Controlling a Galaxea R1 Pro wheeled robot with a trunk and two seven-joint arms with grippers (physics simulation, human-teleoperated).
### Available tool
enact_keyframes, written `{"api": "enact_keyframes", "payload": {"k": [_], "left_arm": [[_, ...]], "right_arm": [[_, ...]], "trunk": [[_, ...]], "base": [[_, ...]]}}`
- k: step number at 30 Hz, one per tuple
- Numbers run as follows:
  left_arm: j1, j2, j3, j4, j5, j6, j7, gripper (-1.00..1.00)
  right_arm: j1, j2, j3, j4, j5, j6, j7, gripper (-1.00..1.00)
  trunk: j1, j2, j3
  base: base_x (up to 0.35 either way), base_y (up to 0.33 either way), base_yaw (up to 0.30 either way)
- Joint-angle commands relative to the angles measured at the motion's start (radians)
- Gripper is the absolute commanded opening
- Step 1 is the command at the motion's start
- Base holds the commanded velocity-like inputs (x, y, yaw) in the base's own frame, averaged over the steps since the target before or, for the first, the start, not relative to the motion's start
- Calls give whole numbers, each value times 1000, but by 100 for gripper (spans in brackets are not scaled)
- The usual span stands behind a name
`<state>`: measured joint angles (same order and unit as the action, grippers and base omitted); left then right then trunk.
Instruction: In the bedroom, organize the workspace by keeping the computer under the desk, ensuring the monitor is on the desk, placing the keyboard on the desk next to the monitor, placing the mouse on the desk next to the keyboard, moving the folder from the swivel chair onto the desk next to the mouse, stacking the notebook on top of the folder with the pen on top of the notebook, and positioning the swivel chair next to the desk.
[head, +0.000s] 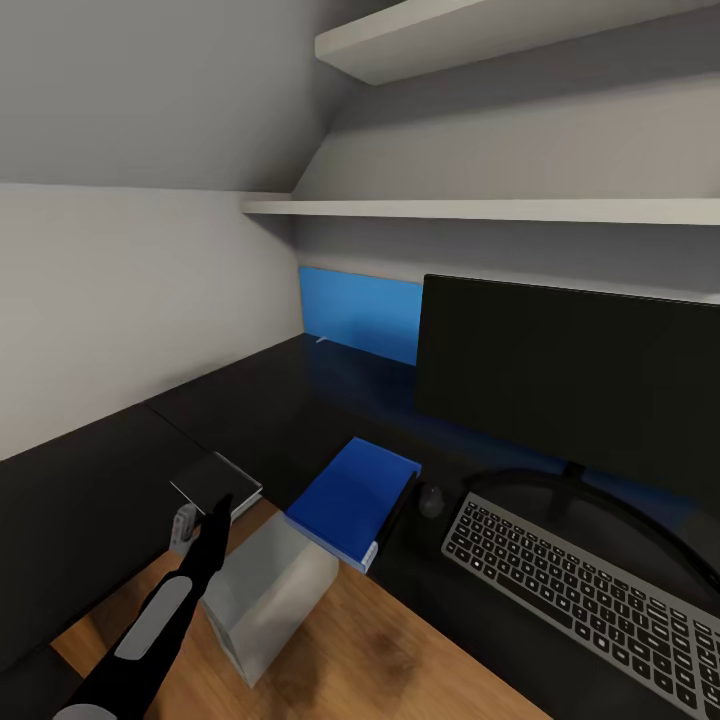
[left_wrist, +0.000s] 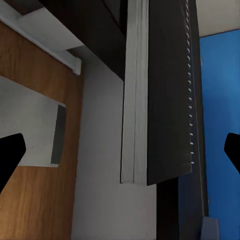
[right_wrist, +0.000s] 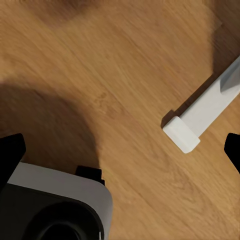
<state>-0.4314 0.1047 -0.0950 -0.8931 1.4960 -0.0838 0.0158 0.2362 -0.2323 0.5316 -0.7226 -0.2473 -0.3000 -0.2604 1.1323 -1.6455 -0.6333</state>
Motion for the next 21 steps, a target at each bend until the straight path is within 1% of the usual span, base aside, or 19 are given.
{"api": "enact_keyframes", "payload": {"k": [1, 3, 4, 13, 15, 17, 18, 19, 21], "left_arm": [[-1, 1, -6, -1, 9, -9, 2, 100], [-1, 1, -6, 0, 8, -8, 1, 100], [-1, 0, -6, 0, 8, -8, 1, -100], [-1, -2, -7, 1, 6, -11, -3, -100], [-1, -1, -9, 0, 6, -11, -12, -100], [-1, 1, -19, -3, 2, -10, -80, -100], [-1, 2, -22, -4, -3, -9, -102, -100], [0, 3, -32, -5, -31, -7, -170, -100], [0, 3, -39, -8, -57, 1, -217, -100]], "right_arm": [[0, -2, 7, -2, -10, -4, -6, 100], [0, -2, 8, -3, -10, -4, -6, 100], [0, -2, 8, -3, -10, -4, -6, 100], [-1, -2, 11, -3, -10, -4, -5, 100], [-1, -2, 12, -1, -10, -3, -5, 100], [-1, -2, 13, 2, -12, -3, -4, 100], [0, -2, 13, 3, -12, -3, -4, 100], [0, -2, 14, 3, -13, -2, -4, 100], [0, -2, 14, 4, -13, -2, -4, 100]], "trunk": [[0, 0, -1], [0, 0, -1], [0, 0, -1], [0, 0, -1], [0, 0, -1], [0, 0, -1], [0, 0, -1], [0, 0, -1], [0, 0, -1]], "base": [[0, 0, 0], [0, 0, 0], [0, 0, 0], [0, 0, 0], [0, 0, 0], [0, 0, 0], [0, 0, 0], [0, 0, 0], [0, 0, 0]]}}
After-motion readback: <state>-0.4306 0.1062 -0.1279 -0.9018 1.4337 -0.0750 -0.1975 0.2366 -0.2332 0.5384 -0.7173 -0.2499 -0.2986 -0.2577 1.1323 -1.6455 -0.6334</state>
